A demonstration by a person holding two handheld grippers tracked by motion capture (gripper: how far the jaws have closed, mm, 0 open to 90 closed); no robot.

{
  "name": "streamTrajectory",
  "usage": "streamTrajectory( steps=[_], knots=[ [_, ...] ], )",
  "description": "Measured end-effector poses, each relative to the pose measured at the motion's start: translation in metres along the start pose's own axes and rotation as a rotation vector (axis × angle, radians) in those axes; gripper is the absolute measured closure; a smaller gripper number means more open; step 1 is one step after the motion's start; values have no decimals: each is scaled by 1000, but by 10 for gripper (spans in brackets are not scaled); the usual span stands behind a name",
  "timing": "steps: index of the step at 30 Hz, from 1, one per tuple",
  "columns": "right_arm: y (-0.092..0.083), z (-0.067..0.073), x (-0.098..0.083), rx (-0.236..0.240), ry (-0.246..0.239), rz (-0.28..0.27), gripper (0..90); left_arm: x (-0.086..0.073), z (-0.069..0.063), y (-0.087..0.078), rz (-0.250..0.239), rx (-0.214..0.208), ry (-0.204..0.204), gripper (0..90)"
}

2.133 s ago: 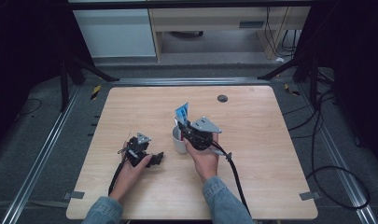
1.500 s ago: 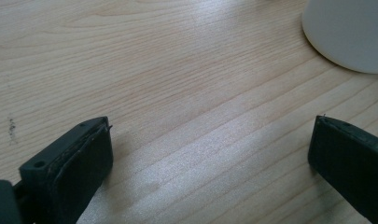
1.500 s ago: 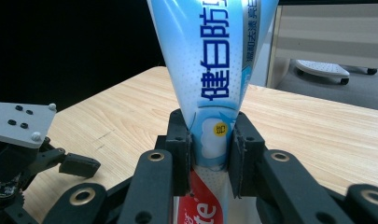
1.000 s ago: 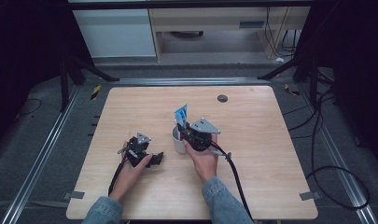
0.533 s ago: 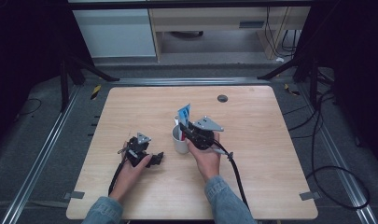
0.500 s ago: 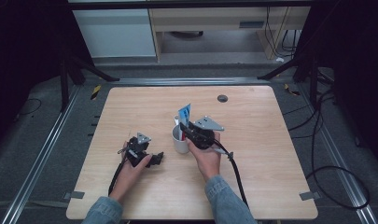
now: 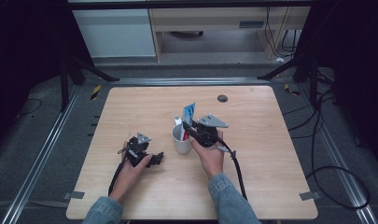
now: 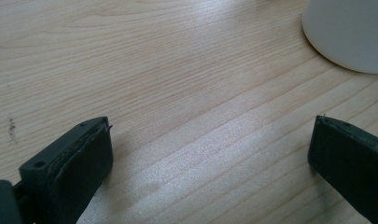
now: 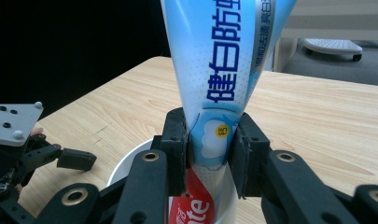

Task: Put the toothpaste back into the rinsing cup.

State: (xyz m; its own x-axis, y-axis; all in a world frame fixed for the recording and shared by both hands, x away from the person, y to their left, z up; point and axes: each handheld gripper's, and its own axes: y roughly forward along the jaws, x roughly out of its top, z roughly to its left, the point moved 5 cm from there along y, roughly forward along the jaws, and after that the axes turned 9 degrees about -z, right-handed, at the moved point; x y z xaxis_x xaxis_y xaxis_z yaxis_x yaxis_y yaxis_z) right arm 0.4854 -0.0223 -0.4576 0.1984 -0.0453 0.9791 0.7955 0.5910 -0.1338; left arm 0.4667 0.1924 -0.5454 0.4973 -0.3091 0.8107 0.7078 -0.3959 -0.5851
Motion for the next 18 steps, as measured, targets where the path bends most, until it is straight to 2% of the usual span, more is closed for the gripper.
streamTrajectory(
  steps=[18],
  knots=[
    [-1, -3, 1, 17, 14, 5, 679, 0, 0, 0, 0, 0, 0, 0]
  ],
)
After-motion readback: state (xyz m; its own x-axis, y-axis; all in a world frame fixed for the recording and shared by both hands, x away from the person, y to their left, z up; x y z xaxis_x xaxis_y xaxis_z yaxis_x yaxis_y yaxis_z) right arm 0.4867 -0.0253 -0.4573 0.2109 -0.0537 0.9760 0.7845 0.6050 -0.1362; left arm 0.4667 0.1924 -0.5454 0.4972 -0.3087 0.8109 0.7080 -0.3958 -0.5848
